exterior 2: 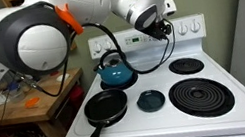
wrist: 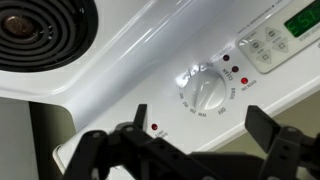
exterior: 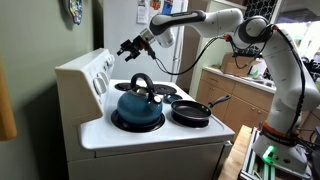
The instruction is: Pull out the middle white knob from the stove and put it on the hob of the stove
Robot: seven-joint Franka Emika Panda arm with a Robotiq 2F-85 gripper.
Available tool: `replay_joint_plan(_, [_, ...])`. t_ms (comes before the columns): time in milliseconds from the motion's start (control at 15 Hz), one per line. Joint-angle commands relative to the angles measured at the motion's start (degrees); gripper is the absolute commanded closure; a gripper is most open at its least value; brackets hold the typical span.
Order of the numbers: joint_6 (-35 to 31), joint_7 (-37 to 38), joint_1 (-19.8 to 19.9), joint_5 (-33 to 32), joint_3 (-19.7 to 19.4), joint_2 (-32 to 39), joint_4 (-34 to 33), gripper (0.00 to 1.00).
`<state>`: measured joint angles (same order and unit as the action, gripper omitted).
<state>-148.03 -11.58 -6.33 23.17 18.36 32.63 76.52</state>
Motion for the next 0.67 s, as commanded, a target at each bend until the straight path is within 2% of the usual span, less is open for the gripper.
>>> replay_joint_plan(0, [0.0,0.0,0.0,0.0,0.0,-0.1,0.0,0.0])
replay_joint_plan(267, [0.0,0.0,-0.1,0.0,0.0,-0.3,0.0,0.0])
replay_joint_plan(600, [1.2,0.4,0.3,2.0,1.8,1.3,-1.7,0.0])
